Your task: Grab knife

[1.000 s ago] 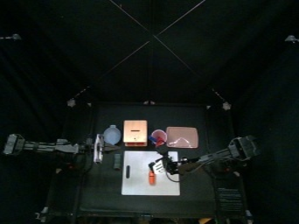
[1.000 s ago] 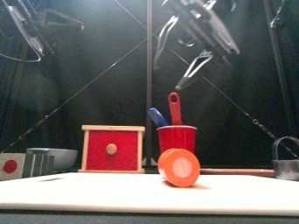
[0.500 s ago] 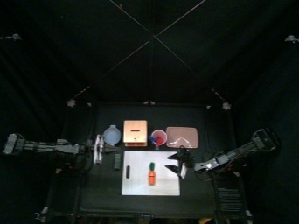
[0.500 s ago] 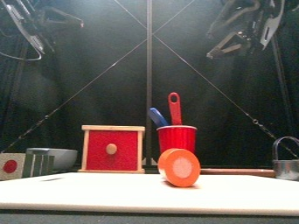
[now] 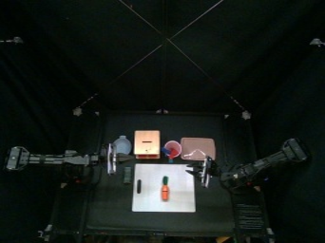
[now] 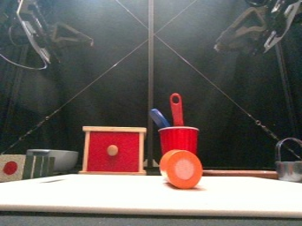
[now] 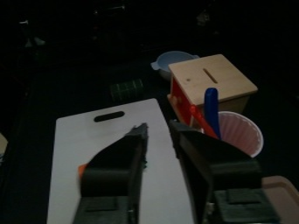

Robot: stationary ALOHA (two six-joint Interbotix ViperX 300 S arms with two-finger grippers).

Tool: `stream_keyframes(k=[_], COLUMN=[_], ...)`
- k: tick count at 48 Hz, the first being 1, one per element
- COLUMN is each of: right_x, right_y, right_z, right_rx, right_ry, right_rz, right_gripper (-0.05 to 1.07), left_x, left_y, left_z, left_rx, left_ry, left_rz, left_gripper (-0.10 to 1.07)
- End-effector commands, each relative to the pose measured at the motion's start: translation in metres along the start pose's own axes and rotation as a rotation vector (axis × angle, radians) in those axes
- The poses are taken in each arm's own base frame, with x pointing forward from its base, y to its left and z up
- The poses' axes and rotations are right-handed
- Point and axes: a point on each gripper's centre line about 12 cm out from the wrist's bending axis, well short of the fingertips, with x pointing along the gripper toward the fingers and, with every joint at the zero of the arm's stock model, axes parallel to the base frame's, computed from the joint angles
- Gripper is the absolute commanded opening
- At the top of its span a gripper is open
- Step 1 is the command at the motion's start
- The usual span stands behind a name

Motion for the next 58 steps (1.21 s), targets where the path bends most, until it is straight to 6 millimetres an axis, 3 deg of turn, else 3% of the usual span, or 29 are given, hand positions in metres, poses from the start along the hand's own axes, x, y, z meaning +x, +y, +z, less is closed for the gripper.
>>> stream_keyframes(k=[1,7,35,58], right_x=[-0.001,-0.003,-0.001,0.012], right_y=[0.003,0.004,-0.008,-0.035], right_z=[0.005,0.007,0.014,0.019], right_rx=[0.001,0.002,-0.028,0.137], right_ry=[-0.014,-0.018,-0.057,-0.006], right_rz=[0.026,0.046,0.0,-0.123], right_gripper=[0.54,0.45,0.45,0.45], left_x=[0.004,0.005,0.004,0.006], left_y=[0.0,0.0,0.008,0.008], left_z=[0.012,0.015,0.003,0.009], left_rx=[-0.002,-0.005,0.003,0.048], left_ry=[-0.035,-0.038,0.038,0.025], left_rz=[0.001,0.0,0.033,0.024], left_gripper=[0.09,0.09,0.09,0.09])
